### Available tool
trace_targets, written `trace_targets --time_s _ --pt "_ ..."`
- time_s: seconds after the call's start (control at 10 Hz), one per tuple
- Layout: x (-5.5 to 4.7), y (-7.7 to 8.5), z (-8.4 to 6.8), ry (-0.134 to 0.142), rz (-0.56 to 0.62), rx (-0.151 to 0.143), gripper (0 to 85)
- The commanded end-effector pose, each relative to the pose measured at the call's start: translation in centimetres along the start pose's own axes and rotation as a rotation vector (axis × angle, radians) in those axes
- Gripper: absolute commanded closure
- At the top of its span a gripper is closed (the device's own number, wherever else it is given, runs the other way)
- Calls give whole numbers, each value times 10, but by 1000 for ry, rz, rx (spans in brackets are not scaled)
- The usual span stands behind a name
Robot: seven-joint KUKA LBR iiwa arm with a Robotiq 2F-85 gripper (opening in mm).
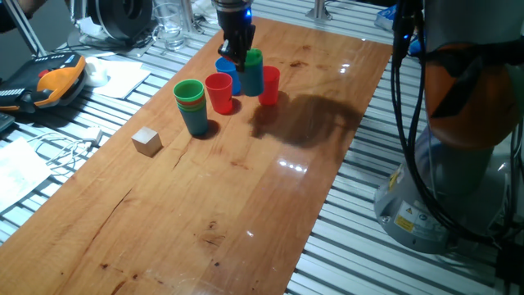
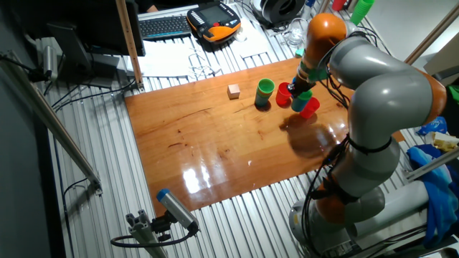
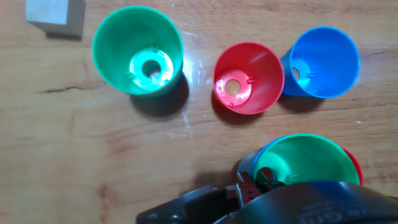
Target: Stack the cups
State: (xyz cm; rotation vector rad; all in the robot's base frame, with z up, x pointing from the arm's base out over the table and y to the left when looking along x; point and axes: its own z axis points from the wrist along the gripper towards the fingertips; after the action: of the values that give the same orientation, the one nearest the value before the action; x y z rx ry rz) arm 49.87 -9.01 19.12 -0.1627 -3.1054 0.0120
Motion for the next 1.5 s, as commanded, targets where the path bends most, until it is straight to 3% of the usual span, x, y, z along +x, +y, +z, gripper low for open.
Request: trace_targets --time_s 0.0,0.2,0.3,0.4,0.5,0.8,1.1,1.4 --pt "0 0 0 1 90 13 850" --pt "0 0 0 -12 128 56 850" --pt "0 0 0 -35 120 116 850" --pt "0 0 0 -32 93 127 850" --pt "0 -7 -5 -12 80 90 850" --pt "0 -52 -20 -5 20 105 850" --pt "7 -89 -10 -33 -27 114 850" --pt "4 -92 -1 -45 -35 90 850"
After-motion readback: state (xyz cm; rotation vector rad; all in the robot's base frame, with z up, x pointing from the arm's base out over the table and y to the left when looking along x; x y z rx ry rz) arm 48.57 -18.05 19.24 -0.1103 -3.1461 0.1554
